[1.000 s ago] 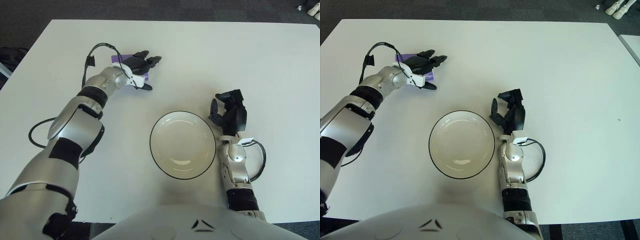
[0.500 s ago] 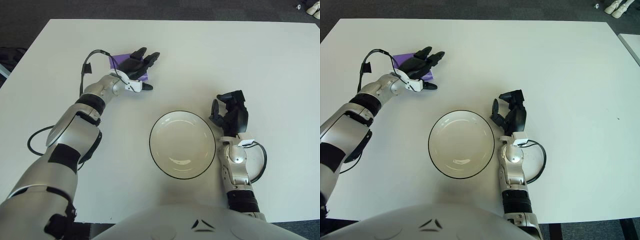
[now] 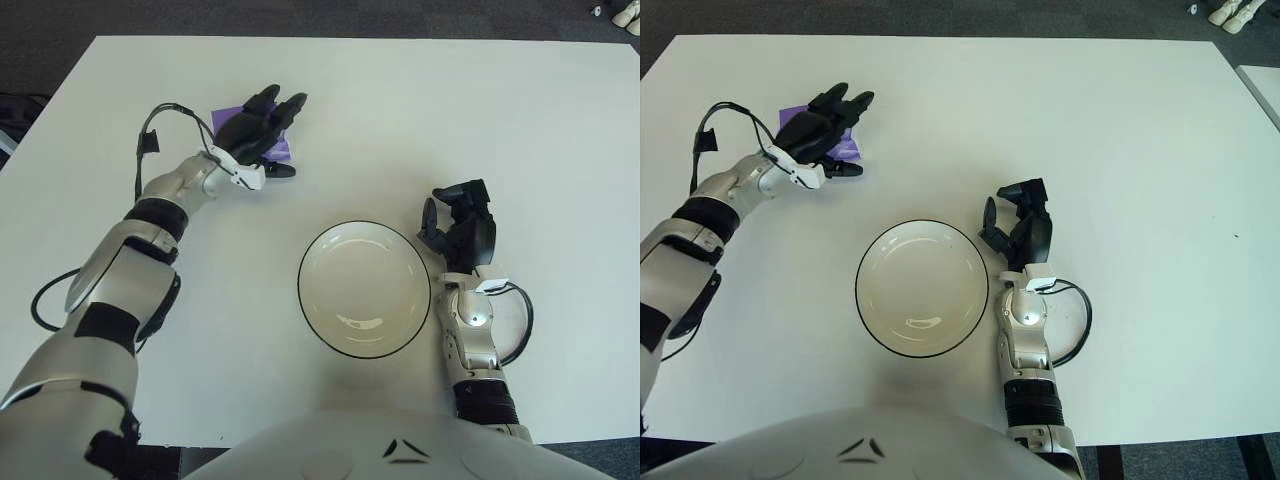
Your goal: Put the tissue paper into the plate.
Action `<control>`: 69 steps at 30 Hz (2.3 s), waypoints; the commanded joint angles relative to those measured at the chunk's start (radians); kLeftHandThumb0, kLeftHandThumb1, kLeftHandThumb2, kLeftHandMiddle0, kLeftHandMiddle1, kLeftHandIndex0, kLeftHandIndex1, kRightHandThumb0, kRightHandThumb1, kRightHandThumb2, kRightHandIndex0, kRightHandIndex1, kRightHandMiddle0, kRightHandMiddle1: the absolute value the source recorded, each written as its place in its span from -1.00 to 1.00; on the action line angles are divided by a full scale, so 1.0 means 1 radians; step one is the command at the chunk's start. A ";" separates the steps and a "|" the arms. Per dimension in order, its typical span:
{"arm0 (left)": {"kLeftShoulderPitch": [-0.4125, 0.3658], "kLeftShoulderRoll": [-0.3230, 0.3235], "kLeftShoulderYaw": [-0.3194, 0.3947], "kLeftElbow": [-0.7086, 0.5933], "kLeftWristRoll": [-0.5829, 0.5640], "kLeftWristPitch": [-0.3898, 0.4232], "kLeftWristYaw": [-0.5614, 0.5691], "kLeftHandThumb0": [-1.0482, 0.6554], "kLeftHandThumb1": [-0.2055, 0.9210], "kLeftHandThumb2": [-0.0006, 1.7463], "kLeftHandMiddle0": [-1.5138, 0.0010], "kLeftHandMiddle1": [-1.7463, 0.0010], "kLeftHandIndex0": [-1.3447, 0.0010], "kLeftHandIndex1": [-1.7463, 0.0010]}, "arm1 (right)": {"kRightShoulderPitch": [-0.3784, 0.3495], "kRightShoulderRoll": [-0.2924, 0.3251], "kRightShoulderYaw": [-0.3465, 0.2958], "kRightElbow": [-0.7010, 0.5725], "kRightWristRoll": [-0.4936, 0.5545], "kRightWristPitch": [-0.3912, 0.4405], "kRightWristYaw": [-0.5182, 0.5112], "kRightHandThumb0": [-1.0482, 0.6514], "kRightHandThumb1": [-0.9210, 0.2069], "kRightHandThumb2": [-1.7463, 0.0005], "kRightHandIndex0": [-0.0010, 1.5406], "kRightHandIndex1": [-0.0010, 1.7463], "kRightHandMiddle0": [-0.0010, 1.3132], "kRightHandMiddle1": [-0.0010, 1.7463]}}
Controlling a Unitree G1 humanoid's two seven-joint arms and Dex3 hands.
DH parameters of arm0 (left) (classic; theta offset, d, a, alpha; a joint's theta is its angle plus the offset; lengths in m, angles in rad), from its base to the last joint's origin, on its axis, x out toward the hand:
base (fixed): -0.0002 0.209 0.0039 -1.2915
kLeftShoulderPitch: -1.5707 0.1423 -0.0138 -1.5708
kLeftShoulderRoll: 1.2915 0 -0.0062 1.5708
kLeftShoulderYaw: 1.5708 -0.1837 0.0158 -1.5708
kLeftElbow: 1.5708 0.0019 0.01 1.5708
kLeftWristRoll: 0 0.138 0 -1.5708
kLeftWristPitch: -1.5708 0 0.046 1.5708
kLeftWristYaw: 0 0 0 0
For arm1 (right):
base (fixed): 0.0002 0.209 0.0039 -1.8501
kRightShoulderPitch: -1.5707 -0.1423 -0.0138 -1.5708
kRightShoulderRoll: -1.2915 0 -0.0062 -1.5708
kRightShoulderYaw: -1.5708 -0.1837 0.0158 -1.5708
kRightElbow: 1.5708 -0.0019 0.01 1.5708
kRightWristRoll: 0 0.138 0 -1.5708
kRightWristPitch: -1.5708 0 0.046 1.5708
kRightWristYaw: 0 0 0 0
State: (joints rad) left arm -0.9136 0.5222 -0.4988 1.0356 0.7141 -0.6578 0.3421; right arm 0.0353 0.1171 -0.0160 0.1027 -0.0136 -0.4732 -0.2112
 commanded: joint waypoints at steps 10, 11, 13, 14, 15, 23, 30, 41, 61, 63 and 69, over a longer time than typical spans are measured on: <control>0.021 0.045 0.055 -0.064 -0.006 -0.025 0.054 -1.00 0.55 -0.26 1.00 1.00 1.00 1.00 | 0.053 0.025 -0.004 0.051 0.002 0.072 -0.017 -0.23 -0.47 -0.08 -0.26 0.68 -0.42 1.00; 0.022 0.047 0.058 -0.071 -0.007 -0.025 0.053 -1.00 0.52 -0.24 1.00 1.00 1.00 1.00 | 0.053 0.025 -0.004 0.051 0.002 0.072 -0.016 -0.23 -0.47 -0.08 -0.27 0.68 -0.43 1.00; 0.025 0.048 0.063 -0.078 -0.007 -0.025 0.052 -1.00 0.50 -0.23 1.00 1.00 1.00 1.00 | 0.053 0.025 -0.003 0.050 0.002 0.073 -0.016 -0.23 -0.47 -0.08 -0.27 0.68 -0.43 1.00; 0.026 0.048 0.066 -0.080 -0.006 -0.025 0.050 -1.00 0.49 -0.22 1.00 1.00 1.00 1.00 | 0.053 0.025 -0.003 0.050 0.002 0.073 -0.016 -0.23 -0.47 -0.07 -0.28 0.68 -0.43 1.00; 0.027 0.050 0.070 -0.086 -0.005 -0.026 0.051 -1.00 0.49 -0.22 1.00 1.00 1.00 1.00 | 0.052 0.026 -0.003 0.051 0.002 0.070 -0.017 -0.23 -0.47 -0.07 -0.28 0.68 -0.43 1.00; 0.022 0.059 0.090 -0.073 -0.015 -0.033 0.029 -1.00 0.43 -0.20 1.00 1.00 1.00 1.00 | 0.051 0.026 -0.004 0.050 0.011 0.066 -0.011 -0.23 -0.48 -0.07 -0.27 0.69 -0.43 1.00; -0.002 0.045 0.089 -0.002 -0.010 -0.033 0.027 -1.00 0.45 -0.19 1.00 1.00 1.00 1.00 | 0.047 0.025 -0.007 0.054 0.007 0.064 -0.016 -0.23 -0.48 -0.07 -0.27 0.68 -0.43 1.00; -0.036 -0.009 0.075 0.107 -0.014 0.003 -0.044 -1.00 0.44 -0.19 1.00 1.00 1.00 1.00 | 0.057 0.025 -0.011 0.050 0.011 0.058 -0.017 -0.23 -0.49 -0.06 -0.26 0.66 -0.44 1.00; -0.047 -0.081 0.080 0.178 -0.090 0.092 -0.251 -0.95 0.35 -0.15 1.00 1.00 1.00 1.00 | 0.071 0.035 -0.010 0.040 0.010 0.042 -0.026 -0.23 -0.48 -0.07 -0.25 0.67 -0.43 1.00; -0.045 -0.088 0.078 0.179 -0.093 0.097 -0.258 -0.95 0.35 -0.15 1.00 1.00 1.00 1.00 | 0.074 0.034 -0.009 0.037 0.016 0.044 -0.023 -0.23 -0.47 -0.07 -0.25 0.68 -0.43 1.00; -0.042 -0.102 0.062 0.180 -0.090 0.096 -0.265 -0.95 0.34 -0.13 1.00 1.00 1.00 1.00 | 0.074 0.034 -0.008 0.038 0.021 0.038 -0.021 -0.23 -0.48 -0.07 -0.26 0.68 -0.43 1.00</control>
State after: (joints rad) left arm -0.9836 0.4510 -0.4130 1.1928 0.6127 -0.5614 0.1157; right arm 0.0428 0.1171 -0.0159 0.0944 -0.0125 -0.4690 -0.2296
